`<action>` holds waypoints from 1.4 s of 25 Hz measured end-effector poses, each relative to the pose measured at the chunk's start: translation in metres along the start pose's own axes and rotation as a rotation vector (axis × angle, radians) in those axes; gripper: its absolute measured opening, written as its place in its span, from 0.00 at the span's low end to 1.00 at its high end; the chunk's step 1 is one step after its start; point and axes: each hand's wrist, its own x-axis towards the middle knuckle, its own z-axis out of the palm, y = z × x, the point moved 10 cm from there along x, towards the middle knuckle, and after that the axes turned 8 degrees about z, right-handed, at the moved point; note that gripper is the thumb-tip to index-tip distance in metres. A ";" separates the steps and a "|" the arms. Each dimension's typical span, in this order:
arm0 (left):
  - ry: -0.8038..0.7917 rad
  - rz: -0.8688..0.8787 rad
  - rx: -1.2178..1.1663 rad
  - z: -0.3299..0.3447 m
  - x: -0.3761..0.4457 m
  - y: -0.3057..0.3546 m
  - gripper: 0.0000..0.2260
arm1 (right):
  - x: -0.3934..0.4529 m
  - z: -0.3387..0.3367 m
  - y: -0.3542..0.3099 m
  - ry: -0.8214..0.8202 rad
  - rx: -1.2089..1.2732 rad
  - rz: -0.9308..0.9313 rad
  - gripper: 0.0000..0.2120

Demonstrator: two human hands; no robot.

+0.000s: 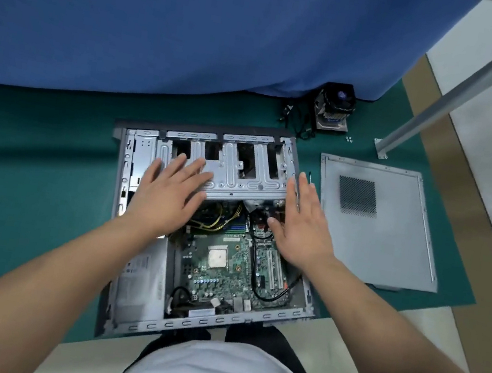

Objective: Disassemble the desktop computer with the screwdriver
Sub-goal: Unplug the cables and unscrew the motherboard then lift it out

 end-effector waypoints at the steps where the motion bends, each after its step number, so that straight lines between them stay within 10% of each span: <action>1: 0.002 -0.010 0.039 0.000 -0.013 -0.005 0.24 | -0.005 0.001 -0.001 0.030 -0.043 -0.012 0.39; 11: 0.087 -0.036 0.186 0.000 -0.040 -0.014 0.24 | -0.036 -0.014 -0.040 0.312 -0.139 -0.248 0.23; 14: 0.105 -0.036 0.180 -0.002 -0.040 -0.013 0.24 | -0.039 0.011 -0.080 0.135 -0.136 -0.422 0.17; 20: 0.128 -0.037 0.198 -0.002 -0.041 -0.012 0.24 | -0.008 0.071 -0.101 -0.185 -0.198 -0.275 0.34; 26: 0.199 -0.019 0.216 0.001 -0.041 -0.014 0.24 | 0.023 0.063 -0.098 -0.048 -0.045 -0.220 0.06; 35: 0.248 0.000 0.209 -0.002 -0.039 -0.017 0.25 | 0.071 0.077 -0.091 -0.050 0.346 -0.104 0.15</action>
